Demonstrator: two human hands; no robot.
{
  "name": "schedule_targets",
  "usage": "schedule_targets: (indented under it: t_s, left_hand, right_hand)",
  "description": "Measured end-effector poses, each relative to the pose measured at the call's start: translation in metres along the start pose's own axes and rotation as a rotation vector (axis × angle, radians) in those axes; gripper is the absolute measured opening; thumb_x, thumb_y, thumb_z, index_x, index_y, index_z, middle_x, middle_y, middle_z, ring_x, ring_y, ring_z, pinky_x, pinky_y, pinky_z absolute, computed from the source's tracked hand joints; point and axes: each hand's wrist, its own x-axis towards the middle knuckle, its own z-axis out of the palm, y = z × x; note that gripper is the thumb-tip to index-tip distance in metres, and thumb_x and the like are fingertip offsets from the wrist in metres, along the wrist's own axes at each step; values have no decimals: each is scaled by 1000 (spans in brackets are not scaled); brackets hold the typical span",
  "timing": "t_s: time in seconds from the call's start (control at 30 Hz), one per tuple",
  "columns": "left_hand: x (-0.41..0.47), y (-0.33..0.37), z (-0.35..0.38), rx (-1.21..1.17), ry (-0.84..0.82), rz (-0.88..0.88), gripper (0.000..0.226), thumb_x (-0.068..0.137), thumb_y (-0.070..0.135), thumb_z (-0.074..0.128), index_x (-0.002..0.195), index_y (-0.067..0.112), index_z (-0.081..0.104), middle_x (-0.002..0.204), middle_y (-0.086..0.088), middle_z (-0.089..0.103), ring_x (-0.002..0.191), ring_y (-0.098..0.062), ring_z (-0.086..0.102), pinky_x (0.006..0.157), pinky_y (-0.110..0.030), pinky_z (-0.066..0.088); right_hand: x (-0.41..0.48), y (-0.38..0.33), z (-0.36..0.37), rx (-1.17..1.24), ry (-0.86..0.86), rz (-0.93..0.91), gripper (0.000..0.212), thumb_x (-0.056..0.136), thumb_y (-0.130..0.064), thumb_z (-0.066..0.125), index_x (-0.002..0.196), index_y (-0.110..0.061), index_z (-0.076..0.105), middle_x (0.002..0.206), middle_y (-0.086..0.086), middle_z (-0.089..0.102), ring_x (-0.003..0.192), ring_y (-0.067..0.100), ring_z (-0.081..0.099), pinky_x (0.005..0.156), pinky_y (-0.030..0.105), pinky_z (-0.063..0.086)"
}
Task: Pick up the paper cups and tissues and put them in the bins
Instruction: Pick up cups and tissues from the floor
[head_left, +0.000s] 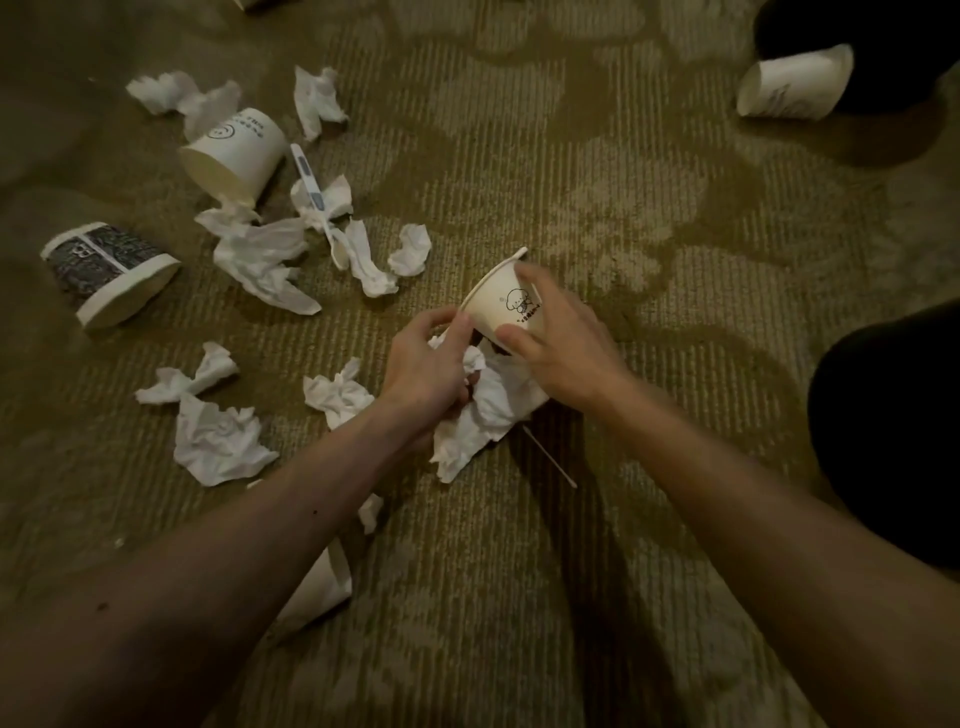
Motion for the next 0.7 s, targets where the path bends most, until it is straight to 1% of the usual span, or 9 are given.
schedule_targets:
  t_s: [0.07,0.13,0.27,0.33,0.43,0.47,0.57,0.63,0.7]
  left_hand:
    - [0,3,1,-32,-7,-17,27,99,40,56,122,27,61,58,7,67,42,-10,54,36,-19,37]
    - [-1,8,2,-52,-31,-45,36,96,49,56,124,26,62,55,5,66,41,-10,52,37,-20,37]
    - [-9,24,10,-118,-125,8,53,93,65,48,126,25,61,67,0,70,46,-12,57,39,-22,40]
    - [-15,38,18,-195,-172,53,53,94,63,48,127,24,60,84,-3,76,61,-19,69,47,-29,51]
    - [-26,63,32,-201,-243,152,52,96,59,46,127,20,60,107,-7,74,91,-24,74,69,-38,58]
    - [-30,73,37,-180,-262,192,51,96,59,45,126,20,60,108,-6,73,92,-22,73,69,-38,59]
    - [-45,106,59,-188,-319,313,48,99,53,44,124,15,60,107,-9,72,85,-21,73,55,-32,55]
    - [-55,127,76,-214,-375,394,47,100,50,44,125,13,59,111,-11,71,93,-24,72,66,-39,59]
    - [-67,146,97,-194,-428,468,48,100,52,42,126,14,56,112,-9,70,96,-26,71,75,-46,60]
  right_hand:
    - [0,-2,0,49,1,16,61,95,-34,60,145,-31,26,131,6,52,112,25,55,88,40,47]
    - [-2,-6,-5,171,-6,55,59,96,-38,58,144,-32,25,127,3,57,104,23,61,86,42,52]
    - [-11,-17,-23,358,10,62,46,98,-41,53,137,-33,30,117,0,60,87,17,68,71,38,60]
    - [-17,-22,-38,430,17,78,41,97,-42,54,131,-35,31,110,1,62,78,15,72,64,34,61]
    - [-26,-26,-69,424,72,94,55,95,-44,57,140,-36,26,115,2,62,85,15,71,71,38,62]
    - [-30,-27,-82,403,100,85,60,94,-44,59,142,-36,24,117,2,62,87,15,71,73,39,62]
    - [-44,-33,-127,317,166,33,60,92,-46,60,140,-36,27,114,2,66,84,14,72,73,41,61]
    - [-56,-36,-159,251,231,-9,57,90,-48,62,136,-34,31,110,0,67,84,11,73,73,40,61]
    - [-71,-37,-194,197,294,-37,58,88,-48,64,134,-33,32,108,-3,67,83,7,72,67,31,61]
